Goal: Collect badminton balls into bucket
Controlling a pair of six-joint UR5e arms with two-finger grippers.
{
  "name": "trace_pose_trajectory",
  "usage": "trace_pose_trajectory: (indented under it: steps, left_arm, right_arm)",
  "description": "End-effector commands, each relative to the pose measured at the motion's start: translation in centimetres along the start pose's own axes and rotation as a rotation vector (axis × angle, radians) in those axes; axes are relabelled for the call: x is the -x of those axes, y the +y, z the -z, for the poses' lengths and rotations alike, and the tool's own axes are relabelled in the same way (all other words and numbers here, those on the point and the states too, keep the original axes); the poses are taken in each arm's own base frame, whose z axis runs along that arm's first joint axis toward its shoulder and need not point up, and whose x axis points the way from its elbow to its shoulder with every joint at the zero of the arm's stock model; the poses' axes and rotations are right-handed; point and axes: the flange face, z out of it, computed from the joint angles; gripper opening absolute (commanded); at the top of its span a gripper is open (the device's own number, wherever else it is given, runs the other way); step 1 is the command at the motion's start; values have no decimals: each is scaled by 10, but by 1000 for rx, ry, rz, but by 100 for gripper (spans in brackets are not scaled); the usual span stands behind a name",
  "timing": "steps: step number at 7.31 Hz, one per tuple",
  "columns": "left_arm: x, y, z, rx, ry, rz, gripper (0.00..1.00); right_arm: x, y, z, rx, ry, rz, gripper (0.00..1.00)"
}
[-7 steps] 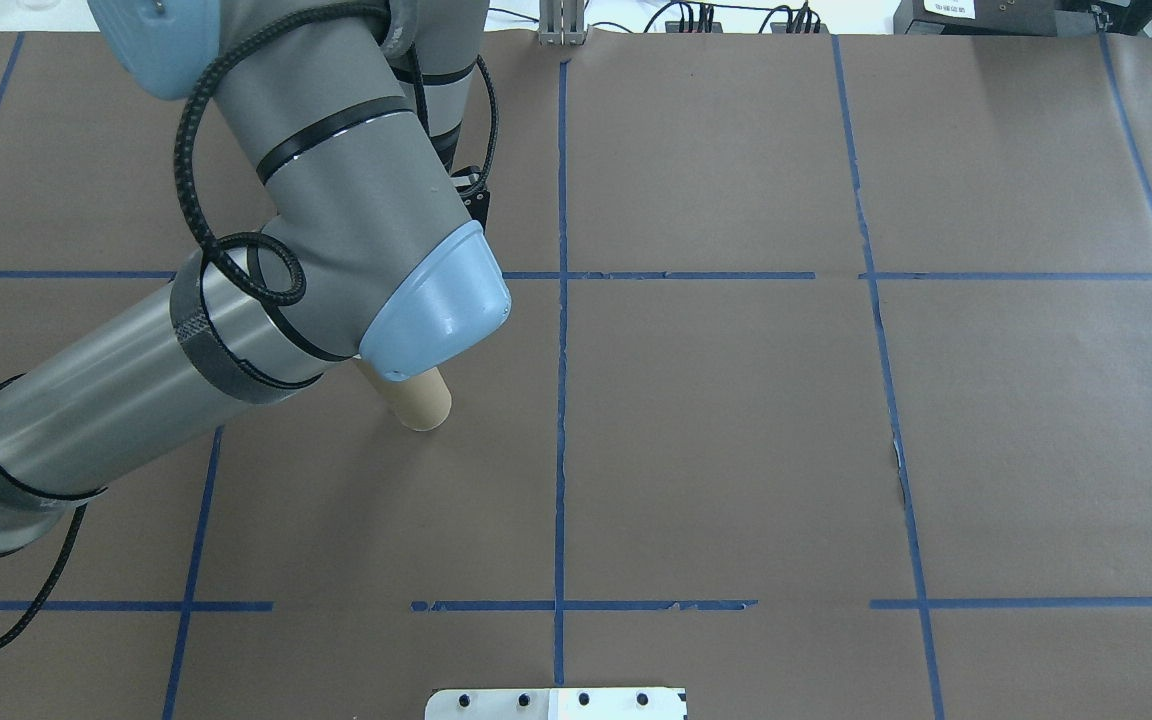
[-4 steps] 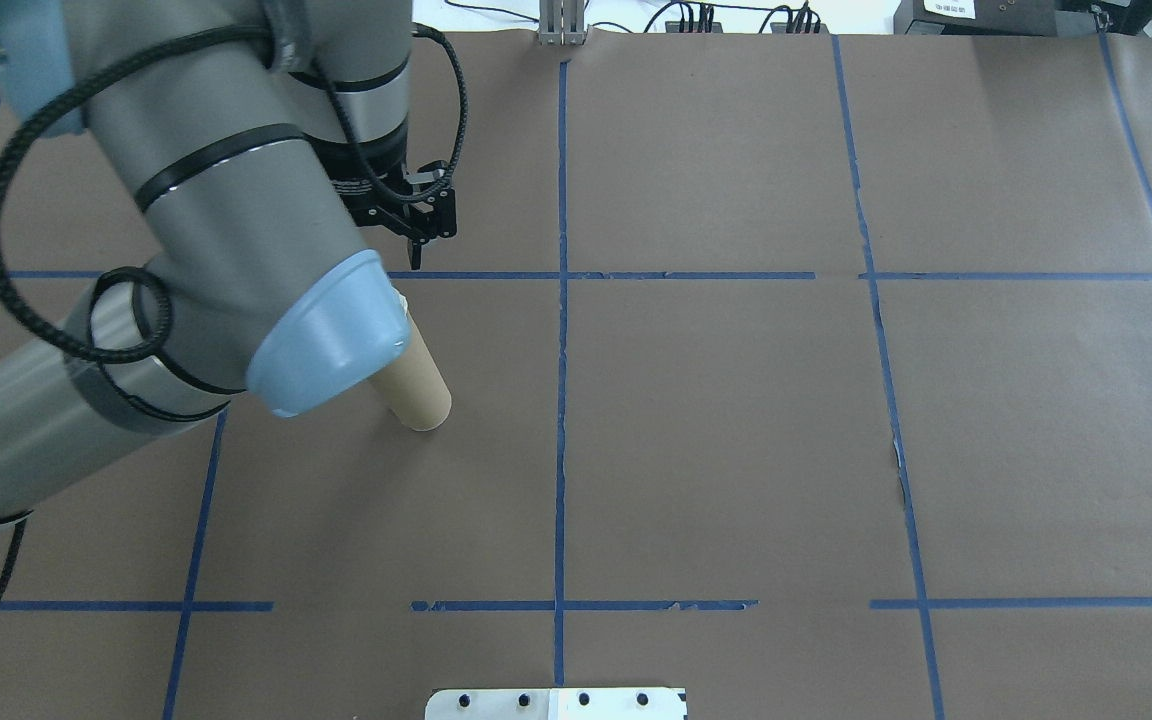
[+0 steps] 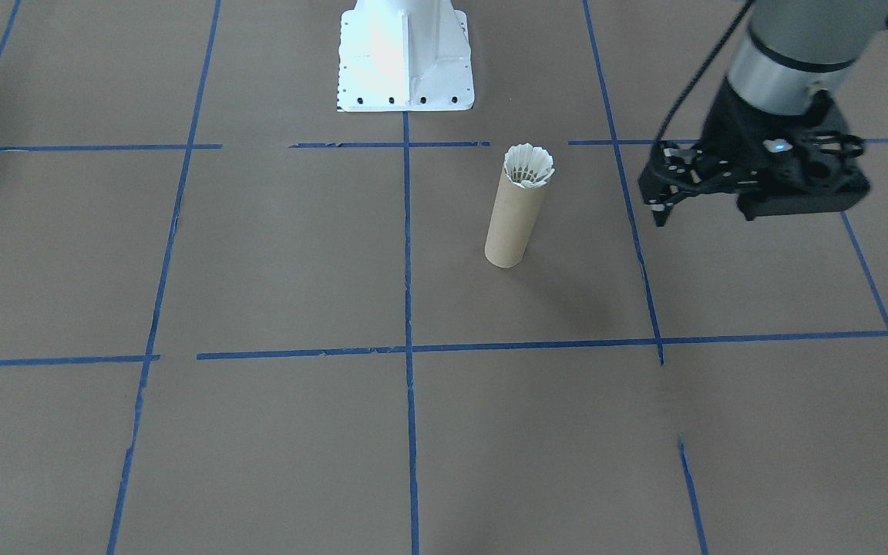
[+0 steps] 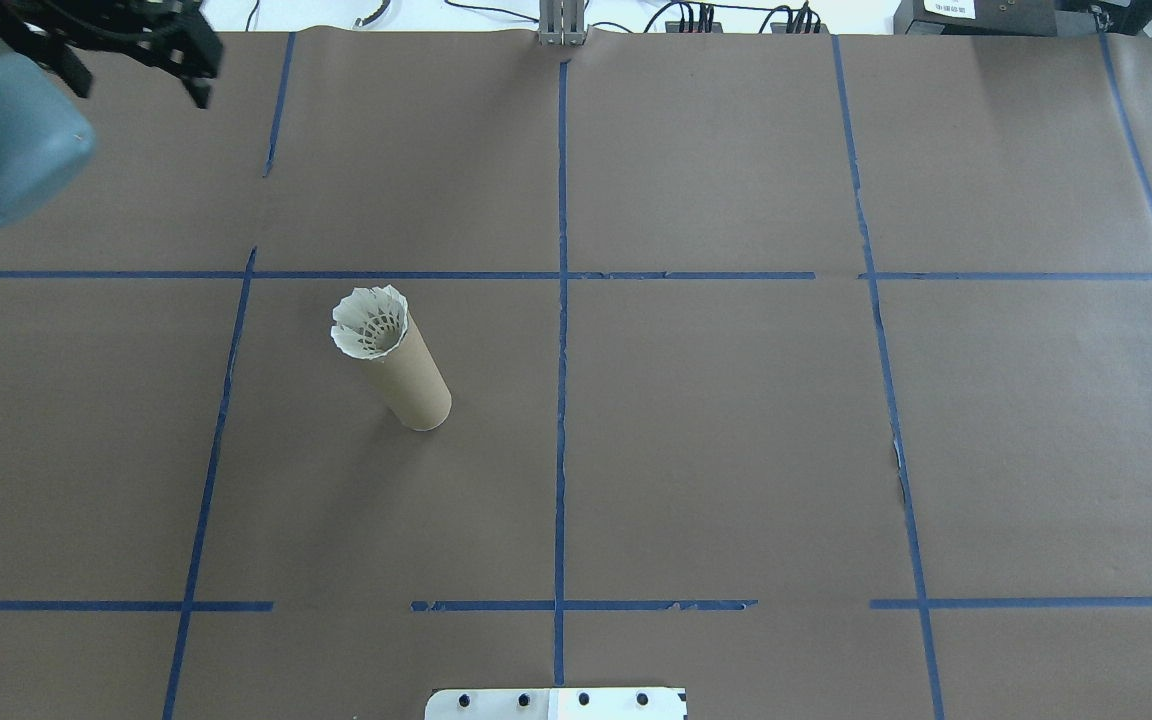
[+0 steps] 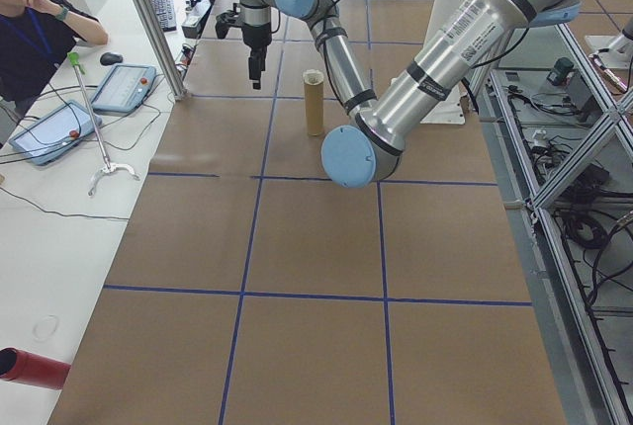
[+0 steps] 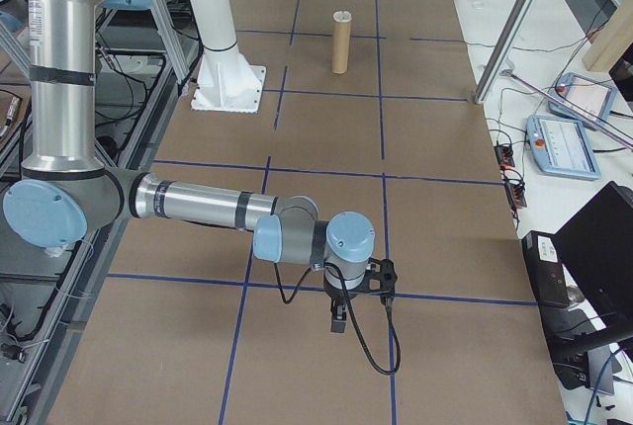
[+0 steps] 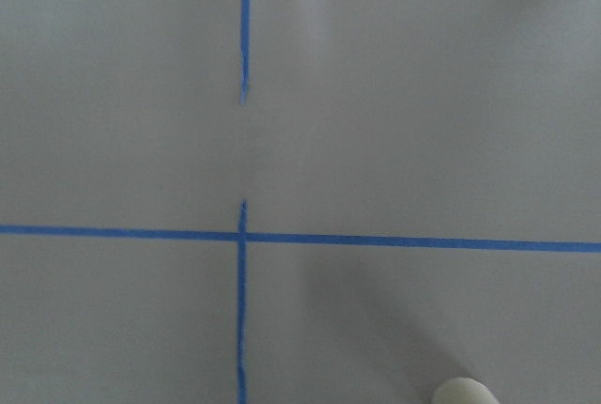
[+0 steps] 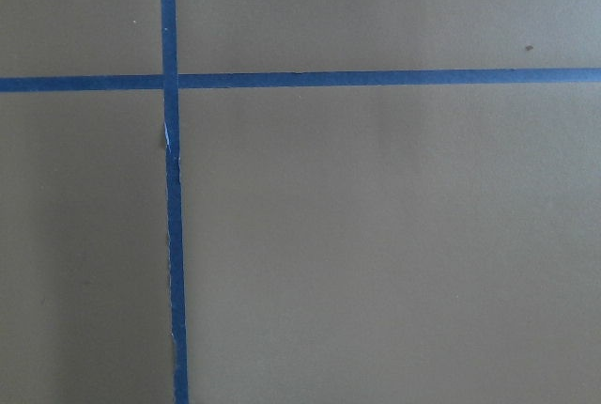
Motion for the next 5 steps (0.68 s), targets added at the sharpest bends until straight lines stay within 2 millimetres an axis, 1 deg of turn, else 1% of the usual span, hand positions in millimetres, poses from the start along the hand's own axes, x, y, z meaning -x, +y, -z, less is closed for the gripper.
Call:
trace_pose_trajectory:
  steps: [1,2,3,4,5]
  left_arm:
    - [171,-5,-18,-51,-48,-146,100]
    - [251,-1,-38,-37,-61,-150,100]
    - [324,16,-63,7,-26,-146,100]
    - [376,36,-80,36,-24,-122,100]
    - [419,70,-96,70,-19,-50,100]
  right_arm:
    - [0,0,0,0,0,0,100]
    - [0,0,0,0,-2,0,100]
    - [0,0,0,0,0,0,100]
    - [0,0,0,0,-2,0,100]
    - [0,0,0,0,0,0,100]
